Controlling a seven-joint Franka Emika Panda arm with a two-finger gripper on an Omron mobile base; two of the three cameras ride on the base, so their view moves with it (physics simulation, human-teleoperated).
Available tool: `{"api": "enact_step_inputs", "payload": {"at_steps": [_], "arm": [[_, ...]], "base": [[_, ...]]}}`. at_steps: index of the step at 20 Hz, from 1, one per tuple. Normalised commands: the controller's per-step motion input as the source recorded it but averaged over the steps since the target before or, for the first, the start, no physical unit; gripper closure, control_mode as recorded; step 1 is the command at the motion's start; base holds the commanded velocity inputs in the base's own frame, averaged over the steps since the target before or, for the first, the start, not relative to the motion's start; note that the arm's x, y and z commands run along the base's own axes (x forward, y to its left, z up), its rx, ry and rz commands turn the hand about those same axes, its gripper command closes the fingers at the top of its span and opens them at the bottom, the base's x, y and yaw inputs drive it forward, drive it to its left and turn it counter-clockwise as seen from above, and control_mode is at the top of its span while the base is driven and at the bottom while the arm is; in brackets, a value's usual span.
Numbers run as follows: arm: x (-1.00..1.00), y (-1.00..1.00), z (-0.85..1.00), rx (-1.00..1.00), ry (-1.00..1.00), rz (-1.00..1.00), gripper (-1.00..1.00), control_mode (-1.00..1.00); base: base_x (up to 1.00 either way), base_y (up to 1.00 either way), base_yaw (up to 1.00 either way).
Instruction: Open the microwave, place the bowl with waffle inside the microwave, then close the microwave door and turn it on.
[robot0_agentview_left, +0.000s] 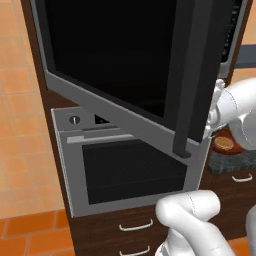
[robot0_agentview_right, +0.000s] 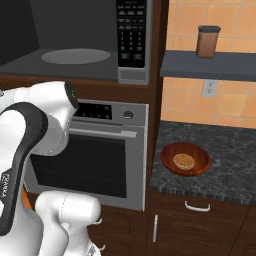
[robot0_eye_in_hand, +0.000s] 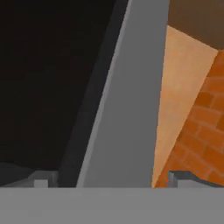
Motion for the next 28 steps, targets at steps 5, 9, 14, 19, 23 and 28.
{"api": "enact_step_inputs", "payload": {"at_steps": [5, 9, 14, 19, 23, 28], "arm": [[-0.81, 0.8, 0.22, 0.0, -0.34, 0.46, -1.0, -1.0], [-0.28, 0.72, 0.0, 0.0, -0.27, 0.14, -1.0, -1.0], [0.0, -0.31, 0.0, -0.01, 0.03, -0.04, -1.0, -1.0], [0.0, -1.0, -0.04, -0.09, 0.13, -0.19, -1.0, -1.0], [0.29, -1.0, -0.46, -0.36, 0.02, -0.16, -1.0, -1.0], [0.15, -1.0, -0.19, -0.34, 0.03, -0.22, -1.0, -1.0]], "base": [[0.0, 0.0, 0.0], [0.0, 0.0, 0.0], [0.0, 0.0, 0.0], [0.0, 0.0, 0.0], [0.0, 0.0, 0.0], [0.0, 0.0, 0.0]]}}
